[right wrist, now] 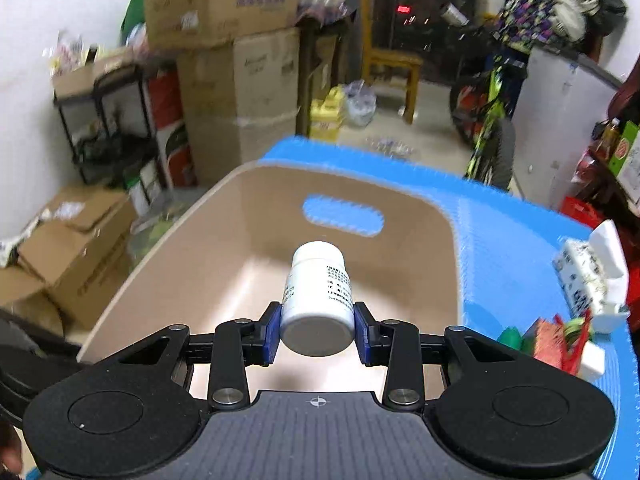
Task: Organize rigid objects
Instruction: 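Carry the white bottle into the bin and release it with the right gripper, then move the right gripper back to the red toy figure and grasp it, then lift the red toy figure into the bin and open the right gripper, then move the right gripper to the black earbud case and grasp it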
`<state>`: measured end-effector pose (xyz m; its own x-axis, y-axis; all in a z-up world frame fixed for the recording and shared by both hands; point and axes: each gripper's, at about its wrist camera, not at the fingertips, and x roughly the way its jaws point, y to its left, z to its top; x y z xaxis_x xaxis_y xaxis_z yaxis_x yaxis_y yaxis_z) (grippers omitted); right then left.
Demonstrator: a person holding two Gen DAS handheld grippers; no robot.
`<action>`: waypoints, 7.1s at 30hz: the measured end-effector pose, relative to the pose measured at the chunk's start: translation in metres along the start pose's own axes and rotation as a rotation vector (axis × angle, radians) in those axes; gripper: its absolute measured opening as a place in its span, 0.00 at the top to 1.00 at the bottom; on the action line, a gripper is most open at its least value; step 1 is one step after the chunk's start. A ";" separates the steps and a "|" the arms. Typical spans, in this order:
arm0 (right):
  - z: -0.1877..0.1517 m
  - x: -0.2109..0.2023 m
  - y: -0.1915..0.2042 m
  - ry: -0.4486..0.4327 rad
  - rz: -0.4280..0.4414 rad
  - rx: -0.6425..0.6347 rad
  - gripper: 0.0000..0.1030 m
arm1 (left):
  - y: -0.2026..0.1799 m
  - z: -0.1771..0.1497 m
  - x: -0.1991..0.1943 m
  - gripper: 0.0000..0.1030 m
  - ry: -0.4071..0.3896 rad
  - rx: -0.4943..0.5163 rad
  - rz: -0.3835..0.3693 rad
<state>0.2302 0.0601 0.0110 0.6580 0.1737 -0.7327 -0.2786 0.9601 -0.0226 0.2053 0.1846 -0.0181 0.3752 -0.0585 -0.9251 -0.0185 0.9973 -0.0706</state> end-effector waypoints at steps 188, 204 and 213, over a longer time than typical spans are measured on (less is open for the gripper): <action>-0.059 -0.024 -0.183 -0.017 -0.115 0.218 0.23 | -0.004 0.002 0.002 0.96 0.023 0.016 0.014; -0.101 0.032 -0.190 0.083 -0.106 0.188 0.25 | -0.004 0.002 0.002 0.96 0.024 0.016 0.014; -0.105 0.043 -0.188 0.093 -0.096 0.190 0.44 | -0.004 0.002 0.002 0.96 0.024 0.017 0.015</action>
<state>0.2379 -0.1357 -0.0877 0.6056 0.0670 -0.7930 -0.0749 0.9968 0.0271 0.2084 0.1806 -0.0193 0.3527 -0.0442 -0.9347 -0.0081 0.9987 -0.0503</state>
